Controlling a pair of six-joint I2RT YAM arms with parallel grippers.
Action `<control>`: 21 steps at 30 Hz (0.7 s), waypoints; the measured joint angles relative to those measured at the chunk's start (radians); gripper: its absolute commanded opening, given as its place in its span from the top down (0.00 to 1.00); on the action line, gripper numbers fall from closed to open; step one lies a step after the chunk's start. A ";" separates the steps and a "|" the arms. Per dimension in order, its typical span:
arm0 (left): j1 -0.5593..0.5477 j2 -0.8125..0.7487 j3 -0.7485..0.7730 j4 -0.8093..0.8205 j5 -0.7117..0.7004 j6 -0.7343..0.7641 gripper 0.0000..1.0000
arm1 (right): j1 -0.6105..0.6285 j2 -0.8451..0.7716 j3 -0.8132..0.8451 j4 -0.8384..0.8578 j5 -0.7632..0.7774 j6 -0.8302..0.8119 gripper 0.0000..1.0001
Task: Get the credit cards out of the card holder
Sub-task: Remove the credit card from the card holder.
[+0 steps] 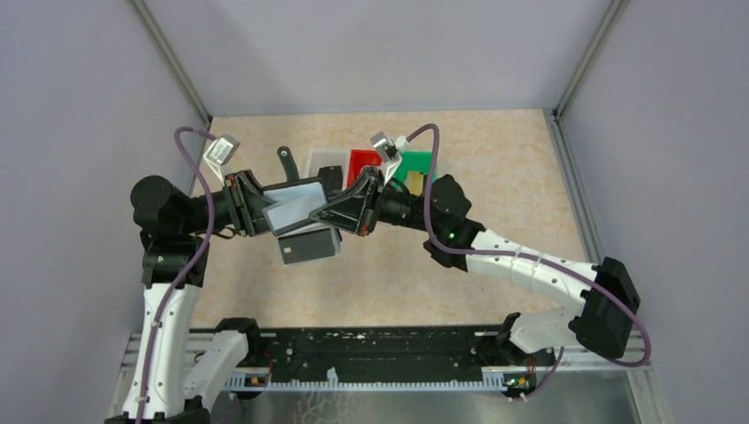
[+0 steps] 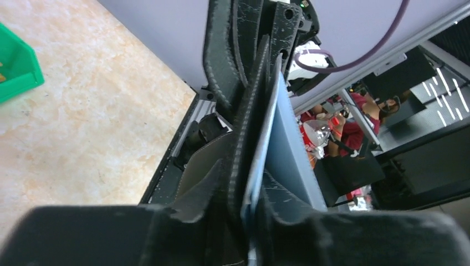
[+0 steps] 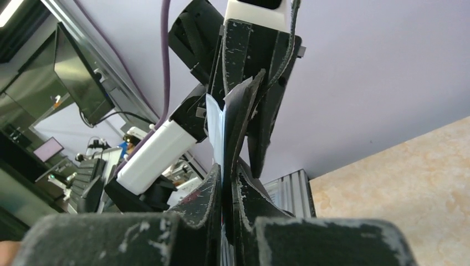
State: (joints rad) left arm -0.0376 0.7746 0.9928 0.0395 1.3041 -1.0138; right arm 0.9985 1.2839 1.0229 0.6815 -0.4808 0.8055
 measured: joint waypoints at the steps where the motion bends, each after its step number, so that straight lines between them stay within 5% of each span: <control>1: 0.000 0.000 0.002 -0.026 -0.012 0.021 0.46 | 0.000 0.000 0.000 0.000 -0.001 0.004 1.00; 10: -0.003 0.004 0.141 -0.330 -0.215 0.387 0.20 | -0.005 -0.013 -0.002 -0.008 -0.010 0.024 1.00; 21: -0.005 0.029 0.262 -0.332 -0.187 0.545 0.26 | -0.015 -0.066 -0.034 -0.175 -0.154 -0.022 1.00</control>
State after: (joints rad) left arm -0.0422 0.8036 1.2549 -0.2920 1.1168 -0.4686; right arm 0.9836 1.2182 0.9890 0.5068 -0.6353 0.7834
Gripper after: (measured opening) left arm 0.768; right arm 0.028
